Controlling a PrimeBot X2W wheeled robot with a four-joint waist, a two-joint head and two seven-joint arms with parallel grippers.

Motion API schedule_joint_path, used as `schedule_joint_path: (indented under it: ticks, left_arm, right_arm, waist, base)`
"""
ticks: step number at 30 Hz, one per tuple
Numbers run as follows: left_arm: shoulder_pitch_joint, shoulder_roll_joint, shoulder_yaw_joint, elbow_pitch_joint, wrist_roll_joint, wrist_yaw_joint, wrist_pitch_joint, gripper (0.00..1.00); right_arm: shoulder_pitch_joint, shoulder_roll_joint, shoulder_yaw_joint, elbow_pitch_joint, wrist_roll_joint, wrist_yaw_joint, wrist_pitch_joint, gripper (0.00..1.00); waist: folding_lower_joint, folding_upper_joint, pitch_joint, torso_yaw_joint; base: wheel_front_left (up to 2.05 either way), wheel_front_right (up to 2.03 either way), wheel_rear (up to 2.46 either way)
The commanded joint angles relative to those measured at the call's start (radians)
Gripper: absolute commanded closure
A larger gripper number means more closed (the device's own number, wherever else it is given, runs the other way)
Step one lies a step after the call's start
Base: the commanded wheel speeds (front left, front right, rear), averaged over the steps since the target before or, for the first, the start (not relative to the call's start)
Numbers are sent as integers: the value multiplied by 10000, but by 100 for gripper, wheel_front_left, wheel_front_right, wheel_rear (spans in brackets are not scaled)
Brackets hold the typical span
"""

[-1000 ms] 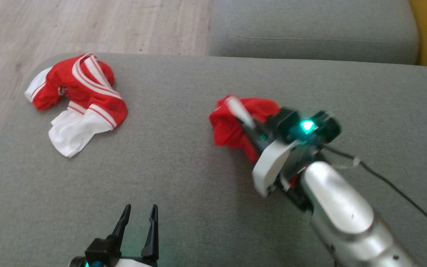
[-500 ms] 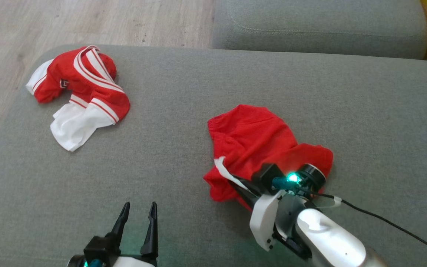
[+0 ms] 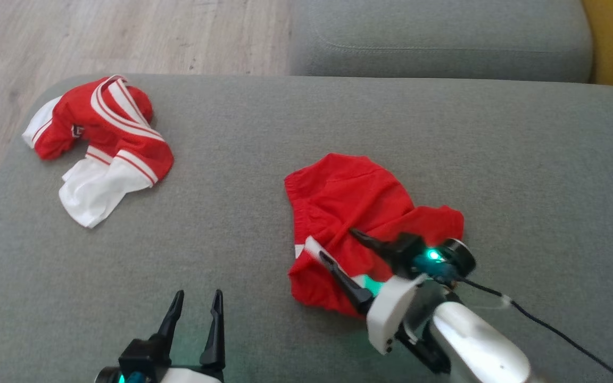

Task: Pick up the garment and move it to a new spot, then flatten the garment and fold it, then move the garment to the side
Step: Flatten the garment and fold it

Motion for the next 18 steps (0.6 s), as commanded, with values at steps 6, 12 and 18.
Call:
schedule_joint_path:
  ticks: [6, 12, 18]
  left_arm:
    - [-192, 186, 359, -394, -138, 129, -122, 0]
    - [-190, 226, 321, -513, -150, 167, -110, 0]
    - [-347, 254, 245, -588, -133, 167, -49, 0]
  right_arm:
    - [838, 133, -1802, -1308, -154, 37, -262, 0]
    - [1929, 248, -4095, -1824, -1072, 37, 58, 0]
    - [2186, 388, -5300, -1339, -1652, 37, 433, 0]
  waist:
    - [0, 0, -121, -273]
    - [0, 0, -38, -371]
    - [0, 0, 270, -210]
  base:
    - [0, 0, 0]
    - [0, 0, 0]
    - [0, 0, 0]
